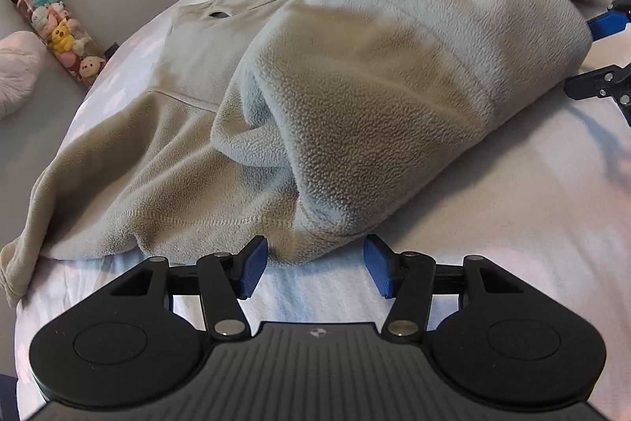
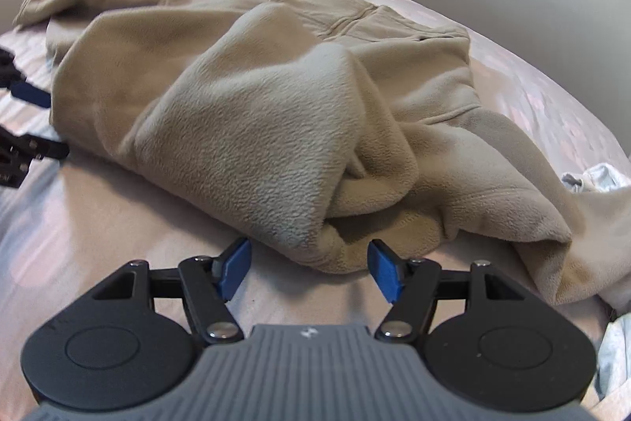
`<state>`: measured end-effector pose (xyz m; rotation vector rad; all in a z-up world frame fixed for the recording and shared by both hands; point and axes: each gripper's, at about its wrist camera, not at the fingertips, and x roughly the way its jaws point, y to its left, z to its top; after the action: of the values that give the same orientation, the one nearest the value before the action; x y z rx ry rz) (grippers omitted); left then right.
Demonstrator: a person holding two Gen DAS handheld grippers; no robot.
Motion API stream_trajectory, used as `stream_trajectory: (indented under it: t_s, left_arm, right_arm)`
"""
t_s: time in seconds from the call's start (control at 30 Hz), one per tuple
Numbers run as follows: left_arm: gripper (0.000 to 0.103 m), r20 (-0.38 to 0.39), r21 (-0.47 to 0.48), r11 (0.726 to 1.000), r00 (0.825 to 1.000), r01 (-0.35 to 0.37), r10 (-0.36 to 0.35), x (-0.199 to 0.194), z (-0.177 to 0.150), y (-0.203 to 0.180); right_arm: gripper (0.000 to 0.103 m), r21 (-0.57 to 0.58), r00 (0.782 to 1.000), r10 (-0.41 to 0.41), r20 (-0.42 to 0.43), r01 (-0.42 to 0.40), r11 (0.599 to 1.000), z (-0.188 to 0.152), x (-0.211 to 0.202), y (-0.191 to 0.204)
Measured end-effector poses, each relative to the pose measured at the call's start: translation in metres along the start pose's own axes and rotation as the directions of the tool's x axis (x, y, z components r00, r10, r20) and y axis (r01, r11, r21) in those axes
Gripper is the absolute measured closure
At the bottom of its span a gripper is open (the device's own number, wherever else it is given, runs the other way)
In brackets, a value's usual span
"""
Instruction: Fold clothes
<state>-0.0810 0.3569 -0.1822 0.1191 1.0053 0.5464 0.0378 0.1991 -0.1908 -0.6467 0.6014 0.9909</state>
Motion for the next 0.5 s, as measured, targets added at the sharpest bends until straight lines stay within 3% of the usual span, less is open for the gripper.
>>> stream_trajectory:
  t_s: [0.2,0.27,0.33,0.5]
  left_arm:
    - [0.040,0.030,0.011,0.998,0.998,-0.060,0.060,0.013,-0.004,-0.001]
    - [0.040,0.041,0.029,0.997,0.997,-0.068,0.067,0.014,-0.003,-0.004]
    - [0.041,0.052,0.047,0.996,0.996,-0.074,0.072,0.015,-0.002,-0.006]
    - [0.066,0.080,0.092,0.992,0.993,-0.089,0.082,0.016,0.001,-0.013]
  right_arm:
    - [0.038,-0.031,1.000,-0.028,0.007,0.028,0.999,-0.002,0.016,0.005]
    - [0.050,-0.031,1.000,-0.025,0.019,0.026,0.999,-0.002,0.018,0.005]
    - [0.054,-0.044,0.999,-0.021,0.028,0.023,0.999,-0.002,0.019,0.007]
    - [0.066,-0.052,0.998,-0.040,0.049,0.042,0.998,-0.001,0.020,0.005]
